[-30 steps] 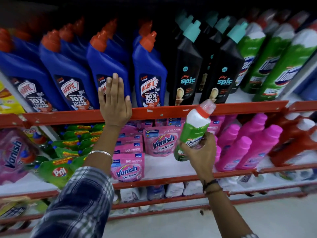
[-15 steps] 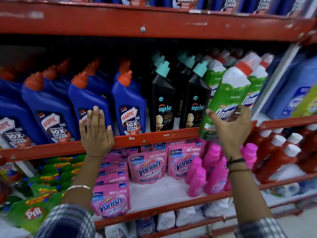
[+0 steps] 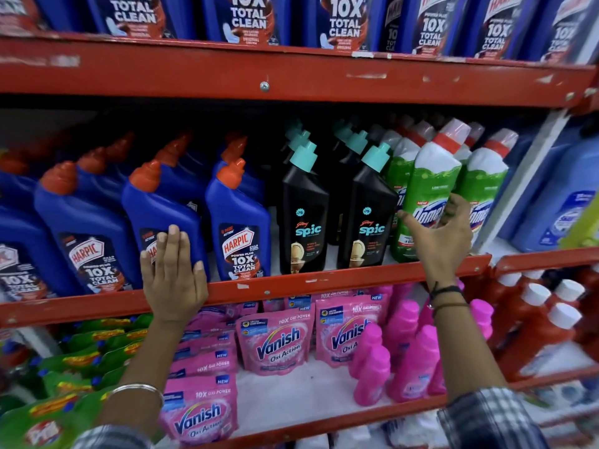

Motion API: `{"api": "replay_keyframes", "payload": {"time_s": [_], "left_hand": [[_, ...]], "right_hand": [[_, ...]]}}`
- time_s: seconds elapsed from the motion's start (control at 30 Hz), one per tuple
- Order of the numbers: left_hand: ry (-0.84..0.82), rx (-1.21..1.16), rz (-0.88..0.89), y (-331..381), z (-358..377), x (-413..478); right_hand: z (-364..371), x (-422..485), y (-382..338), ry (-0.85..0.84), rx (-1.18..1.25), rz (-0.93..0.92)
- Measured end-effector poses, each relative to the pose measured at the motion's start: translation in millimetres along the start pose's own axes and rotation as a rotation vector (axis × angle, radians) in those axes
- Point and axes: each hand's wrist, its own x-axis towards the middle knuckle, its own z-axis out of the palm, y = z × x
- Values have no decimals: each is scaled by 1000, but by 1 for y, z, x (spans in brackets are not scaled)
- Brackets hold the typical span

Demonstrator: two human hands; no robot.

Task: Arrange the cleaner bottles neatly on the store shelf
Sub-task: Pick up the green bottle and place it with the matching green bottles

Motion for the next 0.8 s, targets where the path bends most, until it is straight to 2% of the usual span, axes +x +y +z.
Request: {"api": "replay_keyframes", "payload": {"time_s": [0.8], "left_hand": [[-29,-7,-6,0,-1,1]], "right_hand": [[6,9,34,-126,-22,18]]}}
